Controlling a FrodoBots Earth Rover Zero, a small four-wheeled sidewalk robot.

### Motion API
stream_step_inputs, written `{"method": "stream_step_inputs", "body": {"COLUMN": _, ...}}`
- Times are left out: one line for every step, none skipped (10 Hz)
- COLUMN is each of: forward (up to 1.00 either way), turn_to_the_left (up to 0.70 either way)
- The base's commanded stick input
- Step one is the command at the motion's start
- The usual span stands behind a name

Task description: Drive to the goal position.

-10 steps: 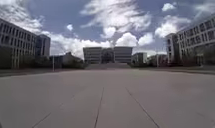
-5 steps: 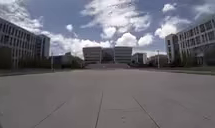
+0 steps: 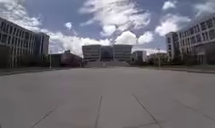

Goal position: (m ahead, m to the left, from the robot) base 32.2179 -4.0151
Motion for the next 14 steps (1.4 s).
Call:
{"method": "stream_step_inputs", "body": {"forward": 1.00, "turn_to_the_left": 0.02}}
{"method": "stream_step_inputs", "body": {"forward": 1.00, "turn_to_the_left": 0.02}}
{"method": "stream_step_inputs", "body": {"forward": 1.00, "turn_to_the_left": 0.02}}
{"method": "stream_step_inputs", "body": {"forward": 1.00, "turn_to_the_left": 0.02}}
{"method": "stream_step_inputs", "body": {"forward": 1.00, "turn_to_the_left": 0.02}}
{"method": "stream_step_inputs", "body": {"forward": 1.00, "turn_to_the_left": 0.02}}
{"method": "stream_step_inputs", "body": {"forward": 1.00, "turn_to_the_left": 0.02}}
{"method": "stream_step_inputs", "body": {"forward": 1.00, "turn_to_the_left": 0.02}}
{"method": "stream_step_inputs", "body": {"forward": 1.00, "turn_to_the_left": 0.02}}
{"method": "stream_step_inputs", "body": {"forward": 1.00, "turn_to_the_left": 0.02}}
{"method": "stream_step_inputs", "body": {"forward": 1.00, "turn_to_the_left": 0.02}}
{"method": "stream_step_inputs", "body": {"forward": 1.00, "turn_to_the_left": 0.02}}
{"method": "stream_step_inputs", "body": {"forward": 1.00, "turn_to_the_left": 0.02}}
{"method": "stream_step_inputs", "body": {"forward": 1.00, "turn_to_the_left": 0.02}}
